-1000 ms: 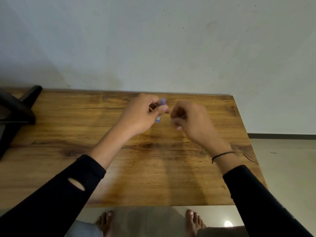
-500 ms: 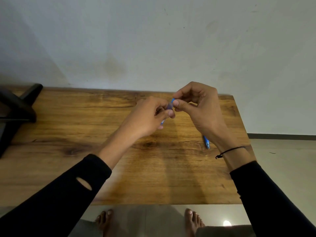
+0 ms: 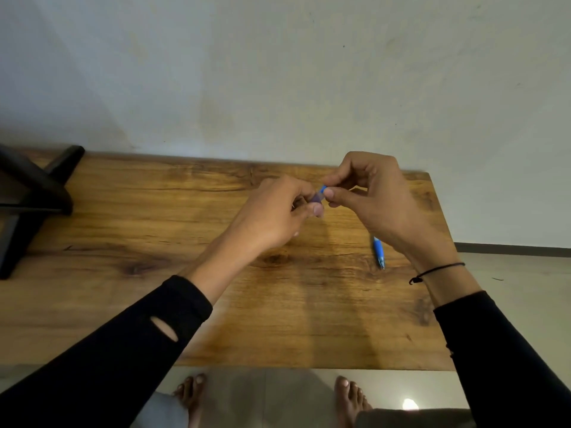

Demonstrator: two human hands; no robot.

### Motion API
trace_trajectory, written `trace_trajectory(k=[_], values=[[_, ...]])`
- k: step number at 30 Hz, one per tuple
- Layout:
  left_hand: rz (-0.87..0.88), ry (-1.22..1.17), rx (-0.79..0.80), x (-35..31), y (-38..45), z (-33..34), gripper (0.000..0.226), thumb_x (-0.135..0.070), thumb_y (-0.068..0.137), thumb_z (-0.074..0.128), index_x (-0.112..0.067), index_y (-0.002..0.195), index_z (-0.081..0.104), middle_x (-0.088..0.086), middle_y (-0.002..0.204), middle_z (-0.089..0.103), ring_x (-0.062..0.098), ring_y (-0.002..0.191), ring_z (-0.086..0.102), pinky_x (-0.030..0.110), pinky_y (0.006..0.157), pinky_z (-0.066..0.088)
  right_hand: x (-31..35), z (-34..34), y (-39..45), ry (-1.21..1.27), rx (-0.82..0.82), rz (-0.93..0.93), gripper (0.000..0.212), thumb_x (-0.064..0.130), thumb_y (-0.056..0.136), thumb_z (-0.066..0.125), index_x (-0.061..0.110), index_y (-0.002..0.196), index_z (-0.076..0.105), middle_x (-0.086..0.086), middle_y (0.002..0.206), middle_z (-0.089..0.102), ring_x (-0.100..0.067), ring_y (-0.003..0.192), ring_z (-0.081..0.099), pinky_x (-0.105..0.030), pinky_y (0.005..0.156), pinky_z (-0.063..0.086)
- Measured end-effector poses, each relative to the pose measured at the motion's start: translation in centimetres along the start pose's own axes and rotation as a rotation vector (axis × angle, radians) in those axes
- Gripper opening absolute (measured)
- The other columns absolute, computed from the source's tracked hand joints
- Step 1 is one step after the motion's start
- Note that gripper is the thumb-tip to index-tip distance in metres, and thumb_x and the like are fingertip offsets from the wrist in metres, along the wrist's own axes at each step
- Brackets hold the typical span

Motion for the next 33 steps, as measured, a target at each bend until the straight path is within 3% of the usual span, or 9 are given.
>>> trace_trajectory(k=[3,6,10,12,16,20,24,29,33], values=[[0.031,0.11,0.005,-0.6,-0.2,0.1,0.01,-0.038,0.1,0.074,-0.03,0.094,0.077,-0.012,0.067,0.065,0.002,0.057,0.062,0.034,0.073,0.055,0.1,0.1,0.0,-0.096,0.036,-0.015,0.029,-0.006,0.087,0.081,0.02,0.079,0.07,0.005,0.081,0.075,-0.017,0.075,0.074,-0.039,0.075,0.066],[0.05,0.172,0.032,-1.1,-0.4,0.6,0.011,-0.039,0.1,0.074,-0.028,0.098,0.077,-0.019,0.069,0.058,-0.005,0.06,0.054,0.035,0.077,0.055,0.2,0.5,0.0,-0.204,0.086,-0.049,0.02,-0.004,0.087,0.082,0.013,0.082,0.072,0.01,0.079,0.073,-0.006,0.074,0.071,-0.042,0.078,0.065],[-0.048,0.009,0.008,-0.4,-0.3,0.3,0.017,-0.038,0.102,0.072,-0.025,0.096,0.081,-0.011,0.074,0.072,0.009,0.054,0.074,0.018,0.055,0.051,0.3,0.5,-0.2,-0.127,0.085,-0.038,0.021,-0.007,0.091,0.076,0.013,0.095,0.077,0.008,0.09,0.078,-0.008,0.089,0.076,-0.035,0.085,0.066],[-0.127,-0.184,0.009,0.4,-0.2,0.5,0.019,-0.036,0.102,0.072,-0.021,0.095,0.082,-0.004,0.084,0.078,0.019,0.071,0.081,0.028,0.063,0.066,0.6,0.8,-0.2,-0.116,0.107,-0.04,0.026,-0.007,0.092,0.074,0.014,0.106,0.076,0.011,0.099,0.078,-0.007,0.098,0.076,-0.03,0.089,0.064],[-0.243,-0.502,-0.027,1.2,0.0,1.1,0.018,-0.029,0.101,0.074,-0.018,0.088,0.081,0.011,0.088,0.081,0.018,0.076,0.077,0.039,0.072,0.07,0.8,2.4,-0.9,-0.285,0.22,-0.028,0.069,0.013,0.08,0.091,0.019,0.14,0.056,0.007,0.127,0.065,-0.006,0.112,0.066,-0.026,0.092,0.061],[-0.284,-0.577,-0.042,1.8,0.1,2.3,0.02,-0.03,0.096,0.08,-0.02,0.079,0.078,-0.007,0.06,0.072,0.008,0.064,0.072,0.034,0.068,0.068,0.8,3.5,-1.9,-0.529,0.265,-0.07,0.089,0.024,0.077,0.095,0.017,0.149,0.044,0.001,0.141,0.05,-0.008,0.121,0.052,-0.036,0.098,0.054],[-0.263,-0.508,-0.054,2.4,0.3,3.8,0.02,-0.03,0.097,0.08,-0.017,0.082,0.081,-0.001,0.065,0.077,0.013,0.066,0.073,0.046,0.075,0.069,0.0,2.5,-1.6,-0.664,0.214,-0.092,0.083,0.03,0.072,0.096,0.014,0.141,0.053,-0.001,0.133,0.052,-0.024,0.127,0.047,-0.039,0.101,0.048],[-0.115,-0.087,-0.196,3.7,-0.8,3.1,0.013,-0.036,0.098,0.074,-0.027,0.091,0.08,-0.012,0.081,0.078,0.006,0.075,0.072,0.029,0.07,0.055,-4.4,3.6,-2.1,-0.766,0.382,0.059,0.099,0.045,0.061,0.1,0.02,0.143,0.05,0.002,0.13,0.051,-0.024,0.12,0.041,-0.041,0.101,0.042],[-0.078,-0.046,-0.241,4.0,-2.0,2.5,0.009,-0.025,0.1,0.071,-0.021,0.094,0.078,-0.007,0.093,0.069,0.004,0.083,0.067,0.014,0.072,0.049,-6.1,4.1,-1.8,-0.72,0.41,0.084,0.098,0.045,0.059,0.101,0.021,0.139,0.049,0.001,0.126,0.052,-0.02,0.111,0.037,-0.037,0.092,0.034]])
Point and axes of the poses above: each hand's wrist, its own y-axis towards the middle knuckle, its own z-axis out of the palm, x = y × z, the point moved 8 cm from there along y, towards the middle knuckle
